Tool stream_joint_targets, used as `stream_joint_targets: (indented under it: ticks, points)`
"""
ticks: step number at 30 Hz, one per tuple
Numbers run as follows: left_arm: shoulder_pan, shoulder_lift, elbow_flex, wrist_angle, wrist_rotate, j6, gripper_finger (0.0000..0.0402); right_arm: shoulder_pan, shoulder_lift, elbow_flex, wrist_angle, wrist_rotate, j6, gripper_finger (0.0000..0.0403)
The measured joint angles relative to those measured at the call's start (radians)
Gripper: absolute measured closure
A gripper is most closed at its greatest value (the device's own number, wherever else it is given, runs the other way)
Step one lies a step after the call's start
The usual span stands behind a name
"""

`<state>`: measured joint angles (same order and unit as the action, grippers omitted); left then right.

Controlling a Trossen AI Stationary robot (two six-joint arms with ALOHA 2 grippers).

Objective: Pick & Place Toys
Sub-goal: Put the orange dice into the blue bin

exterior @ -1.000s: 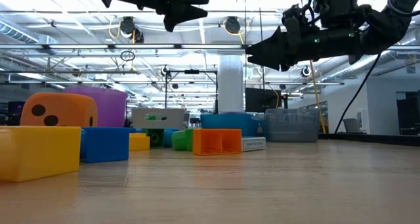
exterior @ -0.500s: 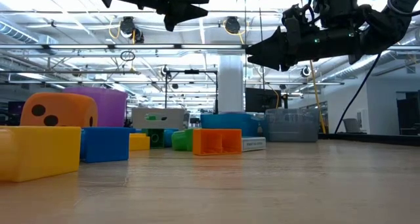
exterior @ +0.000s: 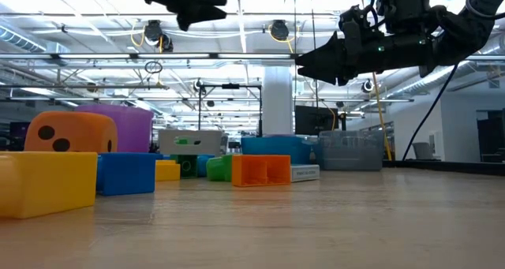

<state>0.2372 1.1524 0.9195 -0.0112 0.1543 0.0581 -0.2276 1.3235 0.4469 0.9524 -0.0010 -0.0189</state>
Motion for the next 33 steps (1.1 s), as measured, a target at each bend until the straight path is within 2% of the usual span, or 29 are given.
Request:
stream_joint_targets:
  ticks: [8,14,18,22,27,33]
  points:
    - [-0.016,-0.11,0.0,-0.248,0.0,-0.008,0.0199,0.0,0.0,0.0,0.0,0.0,0.0,0.0115]
    - [-0.086,-0.09,0.0,-0.354,0.0,-0.054,0.0199,0.0,0.0,0.0,0.034,0.0,0.025,0.0115]
    - [-0.157,-0.056,-0.002,-0.41,-0.009,-0.106,0.0199,0.0,0.0,0.0,0.081,0.0,0.124,0.0115]
    - [-0.226,-0.038,0.0,-0.46,-0.12,-0.155,0.0199,0.0,0.0,0.0,0.117,0.0,0.193,0.0115]
    - [-0.284,-0.041,0.0,-0.55,-0.24,-0.233,0.0199,0.0,0.0,0.0,0.183,0.0,0.198,0.0115]
    - [-0.308,-0.04,0.0,-0.75,-0.268,-0.394,0.0199,0.0,0.0,0.0,0.249,0.0,0.198,0.0115]
